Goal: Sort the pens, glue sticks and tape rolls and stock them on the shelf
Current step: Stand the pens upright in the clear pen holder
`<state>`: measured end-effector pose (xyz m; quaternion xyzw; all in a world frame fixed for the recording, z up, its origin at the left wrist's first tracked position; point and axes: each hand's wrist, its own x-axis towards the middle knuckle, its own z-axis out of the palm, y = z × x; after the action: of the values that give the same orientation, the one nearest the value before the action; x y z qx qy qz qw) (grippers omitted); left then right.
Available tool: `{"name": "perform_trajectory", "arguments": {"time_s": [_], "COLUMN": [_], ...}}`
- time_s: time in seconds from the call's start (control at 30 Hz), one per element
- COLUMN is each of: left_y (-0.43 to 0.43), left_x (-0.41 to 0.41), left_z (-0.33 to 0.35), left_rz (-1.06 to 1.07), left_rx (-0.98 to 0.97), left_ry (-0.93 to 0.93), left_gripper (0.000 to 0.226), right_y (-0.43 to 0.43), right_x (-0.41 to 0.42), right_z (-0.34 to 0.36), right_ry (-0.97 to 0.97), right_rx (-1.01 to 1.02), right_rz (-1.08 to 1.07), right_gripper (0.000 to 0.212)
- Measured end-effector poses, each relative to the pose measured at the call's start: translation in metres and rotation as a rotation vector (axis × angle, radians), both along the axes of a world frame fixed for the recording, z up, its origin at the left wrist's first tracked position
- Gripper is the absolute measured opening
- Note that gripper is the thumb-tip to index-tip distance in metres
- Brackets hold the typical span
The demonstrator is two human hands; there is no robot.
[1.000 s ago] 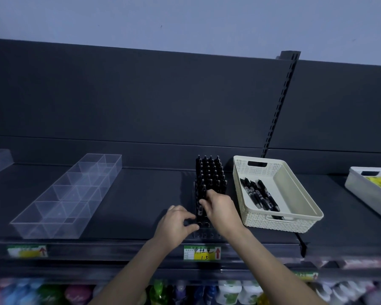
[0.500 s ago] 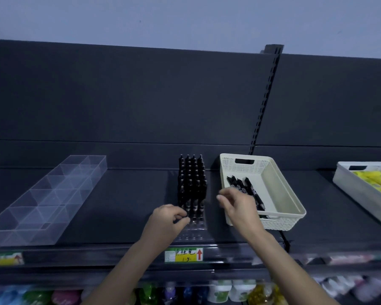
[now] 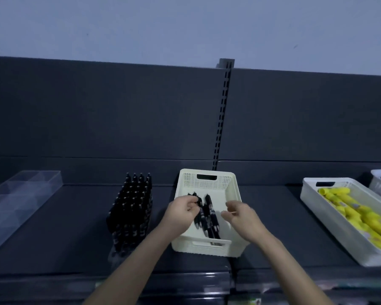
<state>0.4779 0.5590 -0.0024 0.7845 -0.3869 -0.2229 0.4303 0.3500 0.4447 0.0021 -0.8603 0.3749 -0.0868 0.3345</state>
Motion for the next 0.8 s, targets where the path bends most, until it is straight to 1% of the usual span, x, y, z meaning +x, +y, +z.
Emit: {"name": "perform_trajectory", "arguments": {"time_s": [0.03, 0.07, 0.1, 0.13, 0.2, 0.23, 0.27, 0.33, 0.37, 0.4, 0.47, 0.53, 0.63, 0.73, 0.77, 0.8], "left_y": [-0.011, -0.022, -0.032, -0.042, -0.060, -0.067, -0.074, -0.084, -0.088, -0.092, -0.098, -0.102, -0.108, -0.112, -0.113, -0.113], "left_x": [0.003, 0.007, 0.010, 0.015, 0.023, 0.026, 0.030, 0.034, 0.036, 0.038, 0.041, 0.045, 0.049, 0.051, 0.050, 0.051], "left_z": [-0.001, -0.002, -0.003, -0.006, -0.013, -0.017, -0.022, -0.030, -0.032, -0.035, -0.040, -0.043, -0.049, -0.056, -0.058, -0.060], "left_rz": [0.014, 0.020, 0.029, 0.028, 0.011, -0.001, -0.023, -0.059, -0.069, -0.071, -0.061, -0.054, -0.049, -0.039, -0.034, -0.029], "left_rx": [0.061, 0.133, 0.210, 0.287, 0.429, 0.482, 0.522, 0.567, 0.580, 0.585, 0.605, 0.620, 0.642, 0.656, 0.651, 0.644], "left_ry": [0.016, 0.009, -0.024, -0.079, -0.143, -0.151, -0.161, -0.162, -0.152, -0.134, -0.088, -0.062, -0.088, -0.090, -0.094, -0.102], "left_gripper": [0.029, 0.017, 0.015, 0.020, 0.010, 0.009, 0.008, 0.013, 0.015, 0.020, 0.038, 0.048, 0.048, 0.048, 0.047, 0.043], "right_y": [-0.003, -0.006, -0.008, -0.009, -0.015, -0.017, -0.020, -0.027, -0.031, -0.035, -0.041, -0.048, -0.057, -0.062, -0.062, -0.063], "right_x": [0.006, 0.013, 0.020, 0.028, 0.042, 0.048, 0.055, 0.067, 0.072, 0.078, 0.086, 0.092, 0.093, 0.090, 0.089, 0.089], "right_z": [-0.002, -0.005, -0.007, -0.011, -0.021, -0.026, -0.031, -0.039, -0.043, -0.046, -0.049, -0.053, -0.057, -0.060, -0.059, -0.059], "right_ry": [0.056, 0.114, 0.168, 0.220, 0.293, 0.324, 0.355, 0.405, 0.421, 0.435, 0.458, 0.487, 0.523, 0.534, 0.534, 0.530], "right_rx": [0.027, 0.053, 0.069, 0.075, 0.083, 0.085, 0.084, 0.067, 0.054, 0.039, 0.019, 0.015, -0.026, -0.059, -0.052, -0.032], "right_rz": [0.026, 0.050, 0.068, 0.083, 0.100, 0.105, 0.106, 0.090, 0.076, 0.059, 0.031, 0.022, 0.006, -0.015, -0.001, 0.011], "right_gripper": [0.038, 0.028, 0.018, 0.014, 0.010, 0.009, 0.013, 0.025, 0.028, 0.030, 0.032, 0.032, 0.028, 0.031, 0.027, 0.018]}}
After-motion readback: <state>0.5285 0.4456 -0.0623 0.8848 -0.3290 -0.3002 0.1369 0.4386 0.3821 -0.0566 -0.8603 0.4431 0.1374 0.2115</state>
